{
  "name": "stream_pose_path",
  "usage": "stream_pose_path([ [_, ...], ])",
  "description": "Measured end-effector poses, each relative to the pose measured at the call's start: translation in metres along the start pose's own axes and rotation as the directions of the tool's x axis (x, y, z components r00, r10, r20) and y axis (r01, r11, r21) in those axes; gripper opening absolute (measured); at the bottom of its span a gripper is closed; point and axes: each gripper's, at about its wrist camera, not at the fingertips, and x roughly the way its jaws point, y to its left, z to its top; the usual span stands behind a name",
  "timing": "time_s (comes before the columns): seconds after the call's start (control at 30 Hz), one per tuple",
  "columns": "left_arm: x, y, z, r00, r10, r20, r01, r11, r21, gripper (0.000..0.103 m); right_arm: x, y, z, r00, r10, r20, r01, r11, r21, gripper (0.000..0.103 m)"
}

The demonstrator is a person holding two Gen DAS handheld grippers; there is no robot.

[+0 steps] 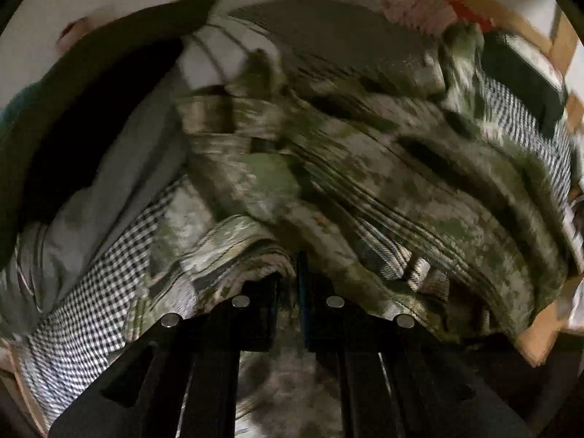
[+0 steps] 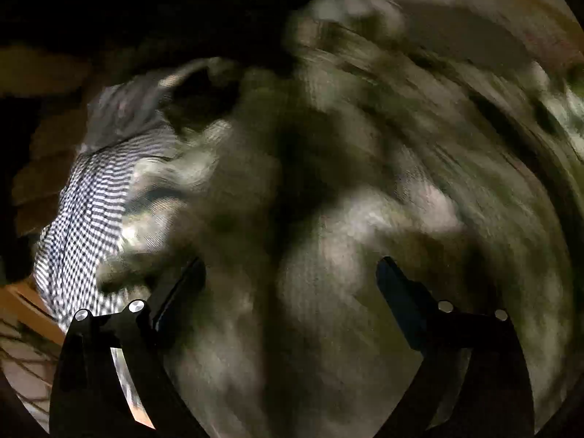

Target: Fold large clothes

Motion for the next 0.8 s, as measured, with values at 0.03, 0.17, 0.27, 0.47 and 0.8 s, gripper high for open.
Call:
stream_pose_path([
  [0.03, 0.004, -0.009, 0.002, 1.000, 0.011, -0.008, -0.011, 1.000, 0.011, 0.015, -0.012, -0.015, -0.003, 0.999, -0.034, -0.002, 0.034, 0.999, 0.008, 0.094],
  [0.17, 0.029, -0.045, 0.001, 0.998, -0.012, -0.056, 0.014, 0.999, 0.035, 0.061, -0.057, -0.074, 0.001, 0.980, -0.194, 0.041, 0.196, 0.980, -0.027, 0.095],
  [0.27, 0.045, -0.064, -0.003, 0.996, -0.023, -0.087, 0.025, 1.000, 0.017, 0.080, -0.078, -0.112, 0.025, 0.959, -0.267, 0.097, 0.272, 0.961, -0.046, 0.096],
  [0.47, 0.058, -0.111, 0.005, 0.976, 0.210, -0.063, -0.196, 0.964, 0.180, 0.097, -0.110, -0.154, 0.088, 0.926, -0.307, 0.218, 0.309, 0.951, 0.026, 0.096],
  [0.8, 0.065, -0.144, -0.014, 0.944, 0.329, 0.015, -0.318, 0.899, 0.300, 0.097, -0.121, -0.094, 0.197, 0.937, -0.145, 0.316, 0.256, 0.904, -0.343, 0.100],
])
